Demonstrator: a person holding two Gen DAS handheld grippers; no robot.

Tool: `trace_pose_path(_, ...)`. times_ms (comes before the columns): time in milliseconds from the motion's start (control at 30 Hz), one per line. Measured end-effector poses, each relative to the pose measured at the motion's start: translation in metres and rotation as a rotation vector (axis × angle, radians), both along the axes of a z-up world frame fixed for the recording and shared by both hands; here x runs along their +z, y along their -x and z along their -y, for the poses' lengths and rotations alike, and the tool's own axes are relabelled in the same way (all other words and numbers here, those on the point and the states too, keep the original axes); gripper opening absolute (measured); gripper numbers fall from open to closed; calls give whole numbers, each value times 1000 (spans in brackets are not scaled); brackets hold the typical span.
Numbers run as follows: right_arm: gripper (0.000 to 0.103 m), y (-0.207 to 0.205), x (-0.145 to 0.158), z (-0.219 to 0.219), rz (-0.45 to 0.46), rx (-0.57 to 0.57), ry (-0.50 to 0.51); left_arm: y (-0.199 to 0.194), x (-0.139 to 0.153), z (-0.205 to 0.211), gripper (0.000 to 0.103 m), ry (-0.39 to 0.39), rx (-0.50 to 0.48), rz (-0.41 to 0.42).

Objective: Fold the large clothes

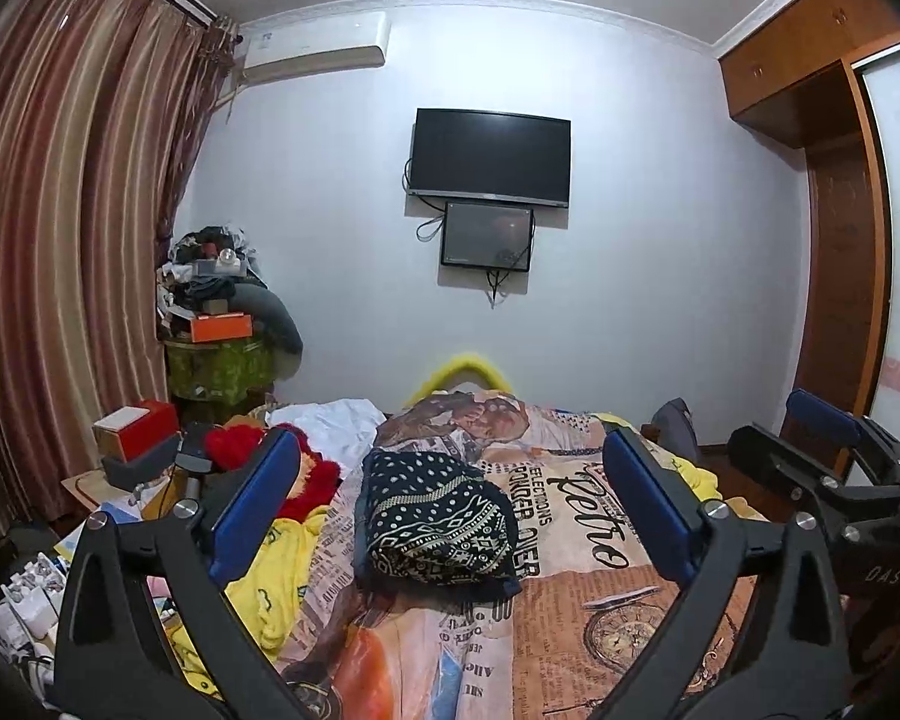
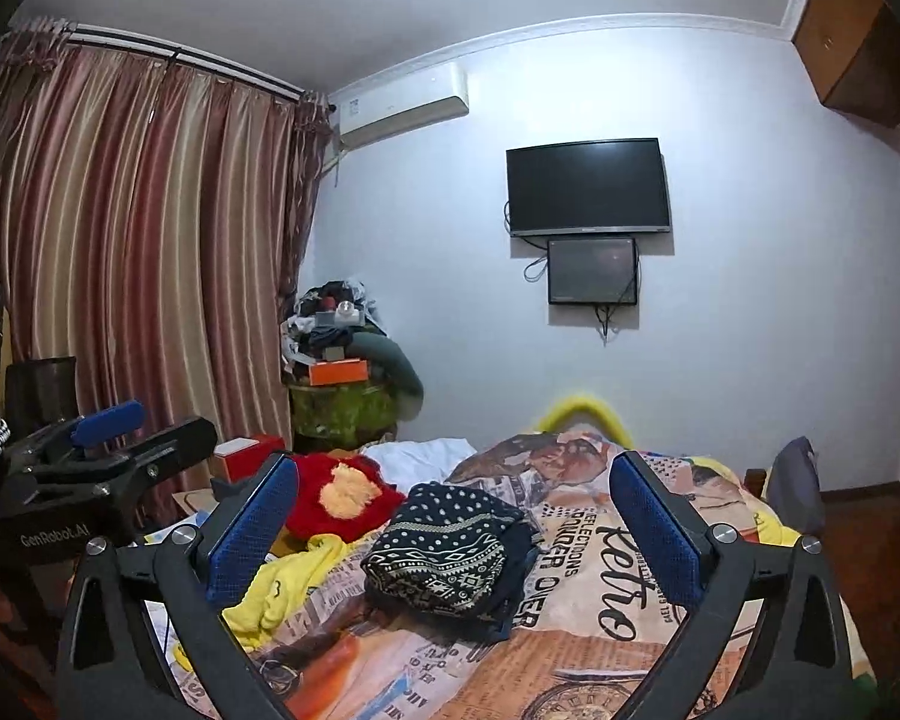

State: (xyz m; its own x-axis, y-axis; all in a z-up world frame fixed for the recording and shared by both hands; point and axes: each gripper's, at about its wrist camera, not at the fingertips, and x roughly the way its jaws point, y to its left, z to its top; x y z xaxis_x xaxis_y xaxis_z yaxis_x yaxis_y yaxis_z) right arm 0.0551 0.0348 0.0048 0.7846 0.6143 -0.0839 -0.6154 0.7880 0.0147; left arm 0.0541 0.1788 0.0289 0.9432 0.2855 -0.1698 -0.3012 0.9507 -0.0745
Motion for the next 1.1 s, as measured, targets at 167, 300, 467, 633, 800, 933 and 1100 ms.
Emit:
trace_pose_path(167, 103, -3, -1, 0, -9, -2, 2, -1, -4, -2, 102, 9, 5, -10)
trace_pose_path(300, 103, -3, -2, 0, -25, -1, -1, -2, -5, -5, 102, 17, 12, -16)
trace_pose_path(467, 103, -6, -3, 0, -35, -6, 1, -3, -6, -8, 102, 19, 19, -19)
trace_pose_path(633, 103, -6, -4, -1, -41, -4, 0, -3, -6, -9, 102, 22, 19, -20)
trace_pose_path(800, 103, -7, -4, -2, -42, -4, 1, -3, -6, -9, 102, 21, 19, -20)
trace_pose_path(933, 103, -7, -4, -1, -44, -8, -5, -3, -6, -8, 102, 21, 21, -20)
trace_pose_path(1100, 103, -8, -4, 1, -46, -6, -5, -3, -6, -7, 102, 24, 20, -21)
